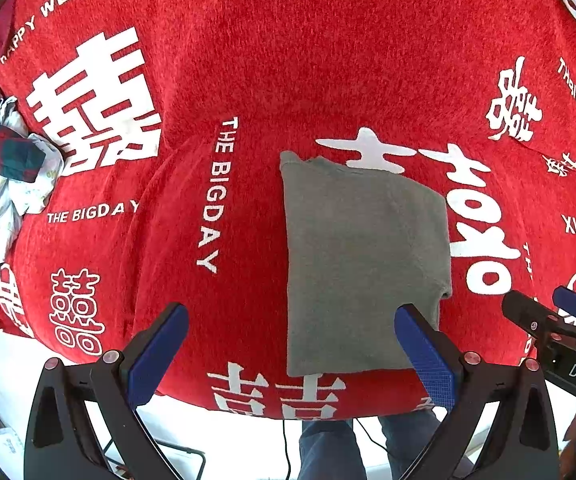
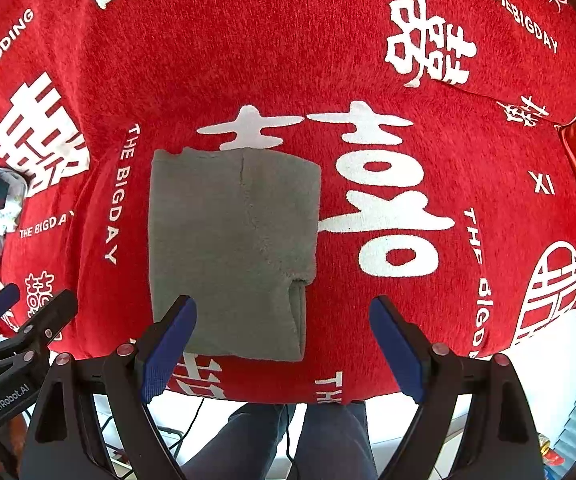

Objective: Fold small clothes

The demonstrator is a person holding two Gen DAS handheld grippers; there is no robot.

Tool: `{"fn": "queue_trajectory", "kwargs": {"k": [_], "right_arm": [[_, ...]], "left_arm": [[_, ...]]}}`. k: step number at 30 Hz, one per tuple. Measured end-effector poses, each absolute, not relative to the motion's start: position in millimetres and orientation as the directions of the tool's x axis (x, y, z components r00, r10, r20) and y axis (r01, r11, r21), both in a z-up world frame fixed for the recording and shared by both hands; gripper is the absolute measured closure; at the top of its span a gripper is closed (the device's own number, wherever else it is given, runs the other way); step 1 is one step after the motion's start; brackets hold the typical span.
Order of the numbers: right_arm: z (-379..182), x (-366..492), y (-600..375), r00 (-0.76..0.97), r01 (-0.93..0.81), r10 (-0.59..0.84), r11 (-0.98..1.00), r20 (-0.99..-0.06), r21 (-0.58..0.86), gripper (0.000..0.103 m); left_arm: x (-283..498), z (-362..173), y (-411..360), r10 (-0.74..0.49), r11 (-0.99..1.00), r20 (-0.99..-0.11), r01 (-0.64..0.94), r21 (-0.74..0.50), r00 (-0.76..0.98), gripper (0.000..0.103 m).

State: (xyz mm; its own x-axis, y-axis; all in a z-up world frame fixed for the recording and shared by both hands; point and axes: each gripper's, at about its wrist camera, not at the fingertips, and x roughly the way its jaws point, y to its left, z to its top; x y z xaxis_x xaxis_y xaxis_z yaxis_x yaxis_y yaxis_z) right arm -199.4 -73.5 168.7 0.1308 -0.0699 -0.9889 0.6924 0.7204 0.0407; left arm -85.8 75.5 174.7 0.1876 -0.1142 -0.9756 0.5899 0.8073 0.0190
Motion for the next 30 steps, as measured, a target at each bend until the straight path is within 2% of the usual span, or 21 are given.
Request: {"fn": "queue_trajectory", "kwargs": {"k": [30], "right_arm": [[170.2, -201.4, -60.4, 0.122, 0.691, -0.077, 0.723, -0.990, 0.030, 0.013]], "left_arm": [[-82.8, 172.2, 81.8, -0.085, 0.818, -0.973, 0.573, 0.055, 0.215, 0.000]]}}
